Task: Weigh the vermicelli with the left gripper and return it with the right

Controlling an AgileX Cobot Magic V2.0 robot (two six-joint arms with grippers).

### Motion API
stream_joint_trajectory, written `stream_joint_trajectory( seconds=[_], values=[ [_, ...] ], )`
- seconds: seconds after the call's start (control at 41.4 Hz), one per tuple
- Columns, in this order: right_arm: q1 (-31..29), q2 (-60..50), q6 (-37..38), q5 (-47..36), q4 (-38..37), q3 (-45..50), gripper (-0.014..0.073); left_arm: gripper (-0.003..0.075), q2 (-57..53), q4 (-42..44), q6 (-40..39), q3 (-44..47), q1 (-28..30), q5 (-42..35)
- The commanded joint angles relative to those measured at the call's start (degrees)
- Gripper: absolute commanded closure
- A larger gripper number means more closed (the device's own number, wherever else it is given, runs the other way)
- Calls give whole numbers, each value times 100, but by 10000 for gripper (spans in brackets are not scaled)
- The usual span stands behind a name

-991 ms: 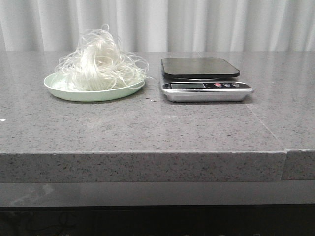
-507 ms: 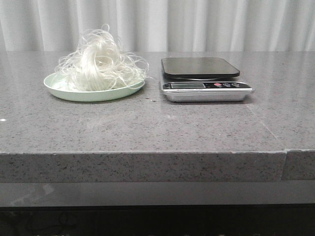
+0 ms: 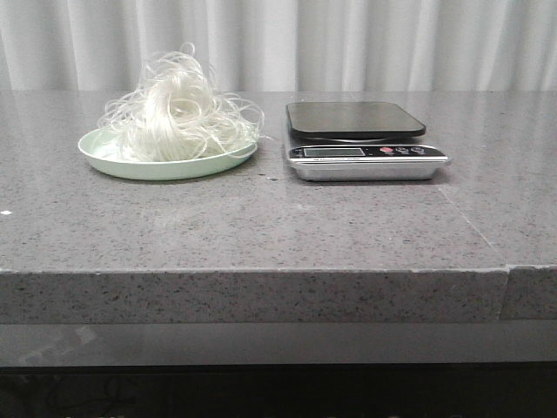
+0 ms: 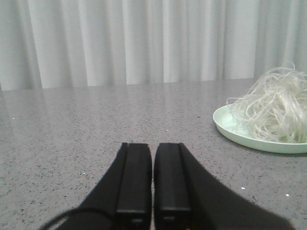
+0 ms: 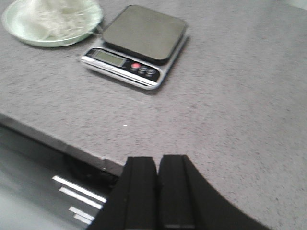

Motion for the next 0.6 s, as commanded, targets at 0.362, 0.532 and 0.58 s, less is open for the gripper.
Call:
stream_joint_trajectory(
  seconds=[0.362,0.532,0.58],
  values=[
    [-913,-1899,-31,-4159,-3,3304,452,575,-112,-51,-31,29,3,-455],
    [-913,-2183,-31,-4954,2,4045,452,575,-112,-51,-31,29,3,-455],
    [-913,-2183,-31,-5208,2,4198,452,575,-112,-51,-31,29,3,-455]
  ],
)
